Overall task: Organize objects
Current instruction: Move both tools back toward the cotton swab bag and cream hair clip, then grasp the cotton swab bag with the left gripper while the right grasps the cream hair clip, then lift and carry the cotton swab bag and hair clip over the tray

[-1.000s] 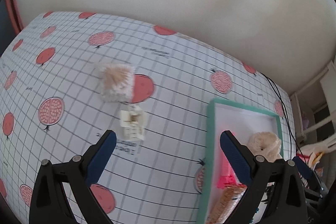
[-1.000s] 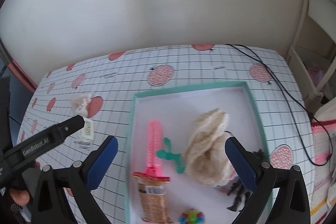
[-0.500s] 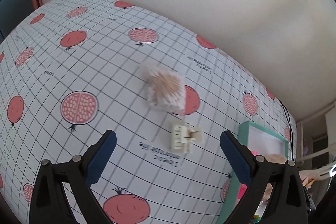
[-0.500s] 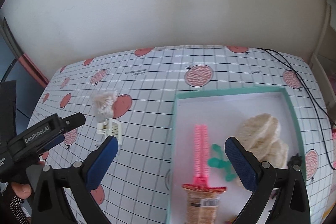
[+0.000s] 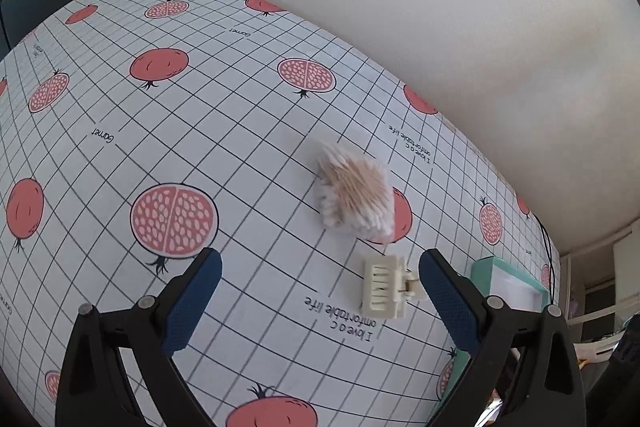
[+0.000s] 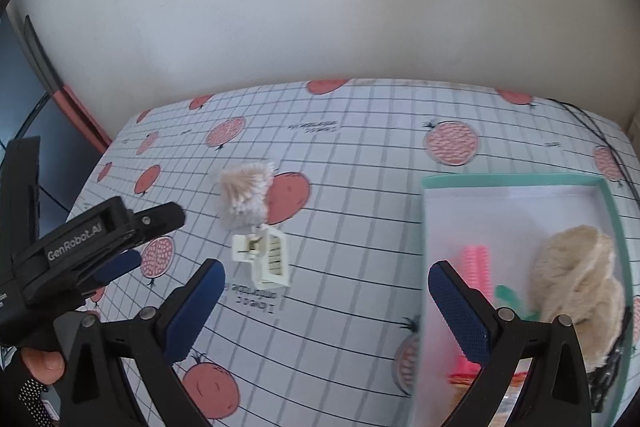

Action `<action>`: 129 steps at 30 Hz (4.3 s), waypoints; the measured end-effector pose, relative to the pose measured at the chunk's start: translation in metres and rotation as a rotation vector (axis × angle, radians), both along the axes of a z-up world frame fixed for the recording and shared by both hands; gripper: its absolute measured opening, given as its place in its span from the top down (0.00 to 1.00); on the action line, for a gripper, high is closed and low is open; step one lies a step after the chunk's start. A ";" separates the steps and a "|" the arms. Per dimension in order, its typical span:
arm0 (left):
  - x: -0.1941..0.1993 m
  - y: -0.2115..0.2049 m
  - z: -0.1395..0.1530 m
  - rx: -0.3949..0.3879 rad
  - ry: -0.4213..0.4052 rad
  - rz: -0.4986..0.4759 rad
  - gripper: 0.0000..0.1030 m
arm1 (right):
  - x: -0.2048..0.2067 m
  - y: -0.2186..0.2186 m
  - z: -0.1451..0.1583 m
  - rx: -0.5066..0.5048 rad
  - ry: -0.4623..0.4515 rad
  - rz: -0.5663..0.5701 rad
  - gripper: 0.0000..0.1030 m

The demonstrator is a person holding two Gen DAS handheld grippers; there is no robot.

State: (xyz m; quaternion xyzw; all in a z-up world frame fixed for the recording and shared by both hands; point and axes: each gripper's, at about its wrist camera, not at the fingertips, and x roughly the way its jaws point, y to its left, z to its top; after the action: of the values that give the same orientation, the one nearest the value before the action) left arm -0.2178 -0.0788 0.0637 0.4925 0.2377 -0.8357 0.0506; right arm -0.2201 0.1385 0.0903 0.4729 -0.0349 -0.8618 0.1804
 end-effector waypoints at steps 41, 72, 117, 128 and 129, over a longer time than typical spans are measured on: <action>-0.069 0.023 -0.049 -0.008 0.009 -0.130 0.14 | -0.027 -0.037 -0.066 0.061 -0.037 0.030 0.75; -0.014 0.033 -0.045 -0.014 -0.039 -0.058 0.56 | 0.004 -0.014 -0.044 0.051 -0.052 0.024 0.77; 0.090 0.026 -0.001 0.083 -0.098 0.083 0.56 | 0.053 0.007 -0.047 0.147 -0.175 0.041 0.63; 0.086 0.032 0.005 0.081 -0.075 0.070 0.56 | 0.054 0.004 -0.055 0.183 -0.211 0.061 0.69; 0.086 0.032 0.004 0.083 -0.079 0.069 0.56 | 0.054 0.004 -0.055 0.186 -0.210 0.063 0.69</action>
State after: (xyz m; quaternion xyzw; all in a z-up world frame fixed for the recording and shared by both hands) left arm -0.1321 -0.0468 0.0674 0.5184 0.2868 -0.8027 0.0683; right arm -0.1659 0.1423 0.0353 0.5761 0.0412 -0.8009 0.1580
